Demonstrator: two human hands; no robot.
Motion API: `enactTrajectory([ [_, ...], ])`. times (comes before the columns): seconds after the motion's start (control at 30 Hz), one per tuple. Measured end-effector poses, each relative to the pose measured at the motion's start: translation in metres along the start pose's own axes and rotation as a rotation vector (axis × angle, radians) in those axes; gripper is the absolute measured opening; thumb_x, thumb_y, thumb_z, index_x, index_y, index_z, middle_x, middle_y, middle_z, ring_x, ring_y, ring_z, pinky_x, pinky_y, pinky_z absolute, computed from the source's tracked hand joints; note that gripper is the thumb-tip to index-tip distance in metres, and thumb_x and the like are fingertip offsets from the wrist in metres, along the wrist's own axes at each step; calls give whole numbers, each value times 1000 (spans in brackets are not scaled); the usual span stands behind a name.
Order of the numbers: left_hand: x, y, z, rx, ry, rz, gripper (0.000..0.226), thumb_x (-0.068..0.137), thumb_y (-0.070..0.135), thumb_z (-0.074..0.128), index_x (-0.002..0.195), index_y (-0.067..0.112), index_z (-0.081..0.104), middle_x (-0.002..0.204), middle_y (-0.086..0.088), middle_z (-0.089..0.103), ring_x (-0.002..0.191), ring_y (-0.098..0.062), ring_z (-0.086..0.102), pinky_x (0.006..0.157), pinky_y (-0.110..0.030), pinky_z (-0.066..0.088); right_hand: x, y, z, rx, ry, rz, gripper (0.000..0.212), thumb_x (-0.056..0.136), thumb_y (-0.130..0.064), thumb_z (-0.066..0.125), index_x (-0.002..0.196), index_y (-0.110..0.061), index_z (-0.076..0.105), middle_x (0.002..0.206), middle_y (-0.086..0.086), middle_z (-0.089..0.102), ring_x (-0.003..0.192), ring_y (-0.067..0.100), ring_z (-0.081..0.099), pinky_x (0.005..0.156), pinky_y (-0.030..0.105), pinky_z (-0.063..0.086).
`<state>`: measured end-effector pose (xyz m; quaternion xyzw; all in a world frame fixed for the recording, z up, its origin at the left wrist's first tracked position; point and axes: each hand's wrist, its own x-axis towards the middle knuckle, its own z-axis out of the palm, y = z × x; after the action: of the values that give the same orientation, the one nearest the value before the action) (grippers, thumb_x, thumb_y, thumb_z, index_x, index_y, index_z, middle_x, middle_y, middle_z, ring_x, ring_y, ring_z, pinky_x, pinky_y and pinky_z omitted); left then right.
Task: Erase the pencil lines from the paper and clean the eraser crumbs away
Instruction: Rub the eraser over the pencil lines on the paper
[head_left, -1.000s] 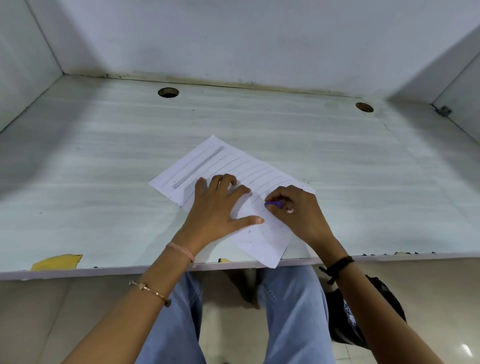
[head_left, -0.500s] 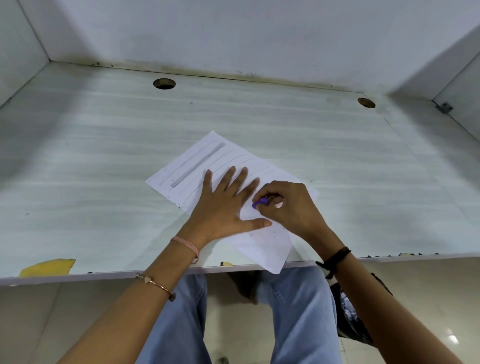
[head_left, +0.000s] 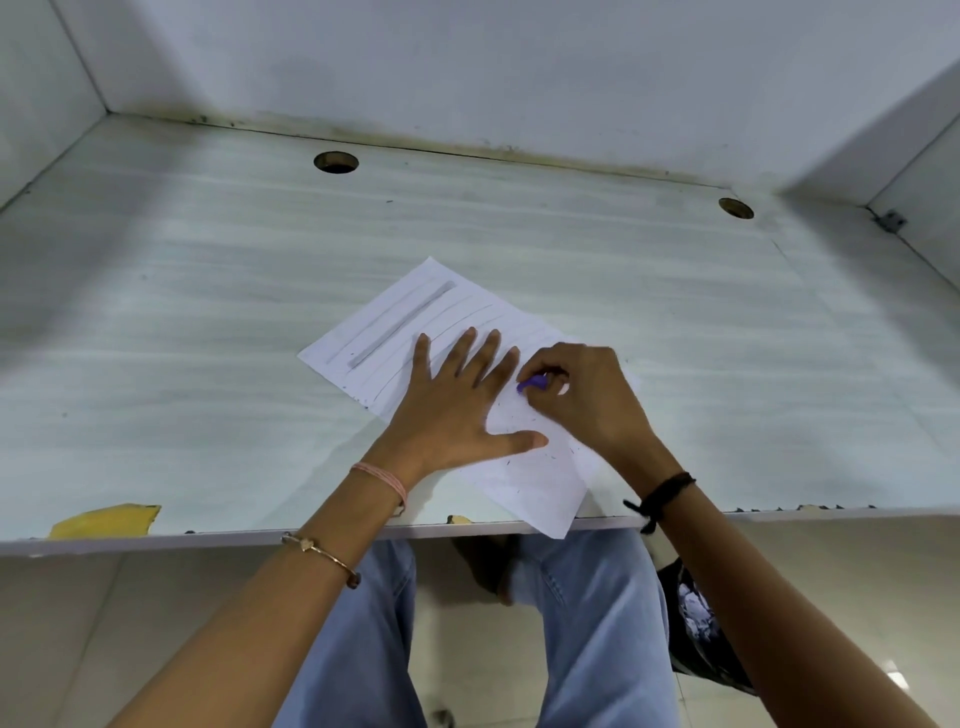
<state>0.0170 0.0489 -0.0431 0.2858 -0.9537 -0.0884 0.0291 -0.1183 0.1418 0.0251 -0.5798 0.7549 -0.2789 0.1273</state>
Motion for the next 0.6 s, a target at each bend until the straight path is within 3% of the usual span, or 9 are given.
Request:
enactTrajectory([
  [0.07,0,0,0,4,0,8,112,62,94,0,155,32,-10,163,3,-18,149,-19,-20,114,-62,-14,-6,-5,2,-17,-87,-51,15,73,-1,67,81,-12,74,76,-1,69,67,11,58,66,17,43],
  [0.2,-1,0,-1,-20,-6,-10,108,68,93,12,155,33,-9,162,4,-20,149,-18,-21,114,-61,-14,10,11,-9,-9,65,77,15,74,1,66,81,-10,74,73,-1,67,66,12,57,60,17,42],
  [0.37,0,-1,1,11,-1,5,112,63,94,1,155,32,-11,163,3,-19,149,-19,-20,114,-63,-12,-7,-2,-2,-38,-103,-64,11,75,-4,69,80,-11,74,74,-1,69,67,11,59,65,17,43],
  [0.5,0,-1,1,-6,2,-6,111,66,96,8,155,33,-10,162,4,-19,149,-19,-21,114,-62,-14,11,14,-12,-8,92,82,14,72,1,66,78,-10,74,75,3,70,67,15,59,62,22,43],
  [0.6,0,0,0,-9,-2,3,111,67,96,9,155,32,-10,163,4,-18,149,-19,-20,114,-62,-13,-4,-4,1,-39,-56,-30,14,73,-2,67,80,-11,74,75,-1,70,67,11,59,65,17,43],
])
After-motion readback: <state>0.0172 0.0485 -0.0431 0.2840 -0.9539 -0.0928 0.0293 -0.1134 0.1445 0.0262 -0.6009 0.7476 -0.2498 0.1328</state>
